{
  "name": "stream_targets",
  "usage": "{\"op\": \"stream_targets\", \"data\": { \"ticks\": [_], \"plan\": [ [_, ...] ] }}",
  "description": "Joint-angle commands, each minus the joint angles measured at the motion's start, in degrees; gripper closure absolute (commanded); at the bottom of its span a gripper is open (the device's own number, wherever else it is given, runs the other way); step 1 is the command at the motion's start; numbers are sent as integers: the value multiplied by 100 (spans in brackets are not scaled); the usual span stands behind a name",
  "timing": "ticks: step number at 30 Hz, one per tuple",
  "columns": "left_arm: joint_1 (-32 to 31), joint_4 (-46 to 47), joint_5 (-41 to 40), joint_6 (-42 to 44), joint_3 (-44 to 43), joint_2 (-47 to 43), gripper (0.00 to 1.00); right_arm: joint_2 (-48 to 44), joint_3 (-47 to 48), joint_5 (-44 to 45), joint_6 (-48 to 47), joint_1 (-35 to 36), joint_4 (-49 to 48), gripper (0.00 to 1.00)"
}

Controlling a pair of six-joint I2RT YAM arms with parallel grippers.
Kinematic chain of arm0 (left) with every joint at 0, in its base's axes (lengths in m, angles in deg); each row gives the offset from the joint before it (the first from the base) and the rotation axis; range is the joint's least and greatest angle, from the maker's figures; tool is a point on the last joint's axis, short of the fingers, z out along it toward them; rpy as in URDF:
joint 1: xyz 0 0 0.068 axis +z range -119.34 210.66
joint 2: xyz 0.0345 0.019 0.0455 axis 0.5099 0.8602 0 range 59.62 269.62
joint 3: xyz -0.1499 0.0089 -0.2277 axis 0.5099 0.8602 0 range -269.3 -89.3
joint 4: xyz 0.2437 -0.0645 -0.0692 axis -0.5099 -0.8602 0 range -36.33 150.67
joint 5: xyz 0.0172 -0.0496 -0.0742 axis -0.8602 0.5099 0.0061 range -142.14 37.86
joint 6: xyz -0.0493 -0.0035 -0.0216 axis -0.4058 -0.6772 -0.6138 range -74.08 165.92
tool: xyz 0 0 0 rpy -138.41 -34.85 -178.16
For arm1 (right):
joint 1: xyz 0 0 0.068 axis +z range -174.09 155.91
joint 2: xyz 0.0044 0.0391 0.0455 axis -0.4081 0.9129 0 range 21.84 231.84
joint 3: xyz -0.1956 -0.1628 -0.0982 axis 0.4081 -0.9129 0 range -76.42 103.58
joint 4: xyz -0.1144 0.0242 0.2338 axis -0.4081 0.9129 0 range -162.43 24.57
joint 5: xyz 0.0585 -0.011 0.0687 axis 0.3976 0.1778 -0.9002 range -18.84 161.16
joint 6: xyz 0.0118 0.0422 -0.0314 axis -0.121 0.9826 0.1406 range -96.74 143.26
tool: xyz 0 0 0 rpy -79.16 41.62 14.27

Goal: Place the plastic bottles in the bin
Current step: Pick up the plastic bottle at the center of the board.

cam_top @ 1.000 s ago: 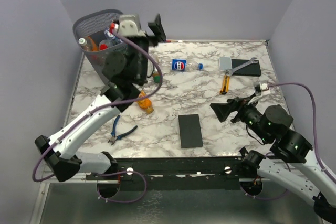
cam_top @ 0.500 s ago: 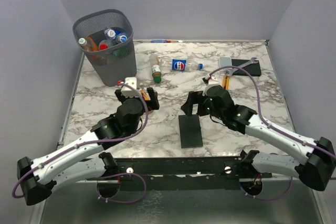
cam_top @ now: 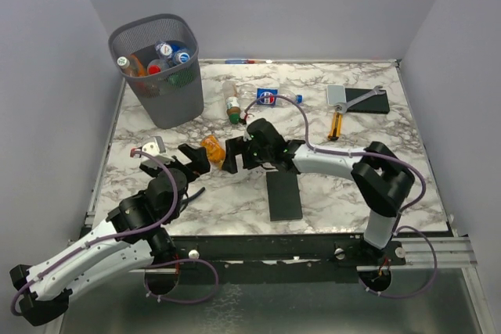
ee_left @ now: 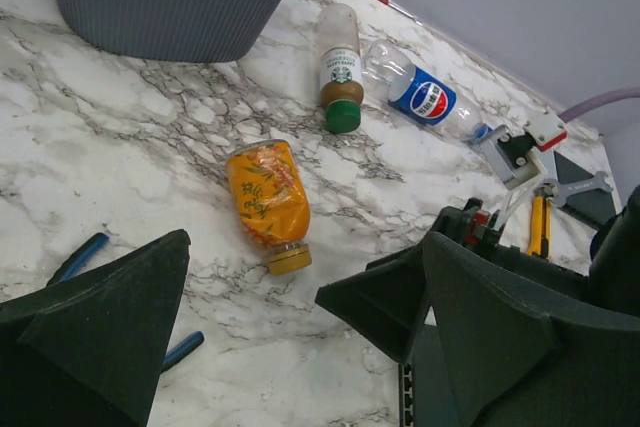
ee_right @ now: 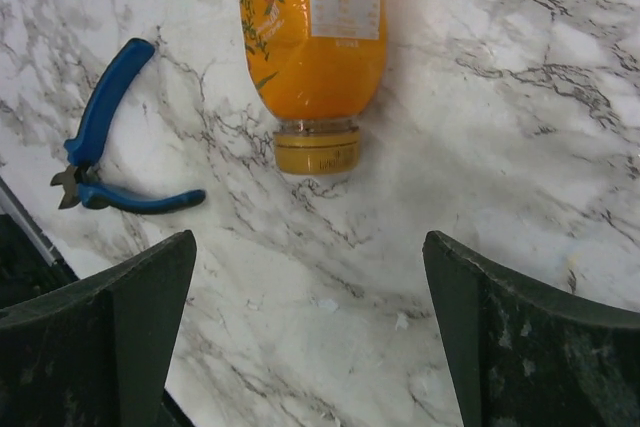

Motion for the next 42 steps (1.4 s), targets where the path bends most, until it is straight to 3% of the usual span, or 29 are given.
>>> {"op": "stream_targets", "data": {
  "ticks": [1,12,19,21,26,29,34,38,42],
  "plan": [
    [21,-381,-279,-279,143,-159,1,662,516,73,-339,56,-143,1],
    [20,-379,-481,-726,560,-800,1,1518,1060,-165,-435,61,-303,4],
    [20,-425,-69,-391,132,-263,1,1992,1545,-247,-499,76,-77,8],
    [20,-450,98,-354,-12,-100,1,2065,1593,-248,-514,78,-34,12],
    [20,-436,377,-92,-260,151,1,1991,1378,-309,-548,86,-105,40],
    [20,-385,438,71,-296,212,1,1690,955,-237,-573,79,-216,52],
    [20,-39,715,403,-292,325,1,820,77,-14,-686,78,-262,65],
    [20,295,1085,874,-378,406,1,-337,-720,238,-910,78,-70,70],
    [20,749,2170,2100,-516,427,1,-1758,-1219,333,-1141,78,776,71]
  ]
}}
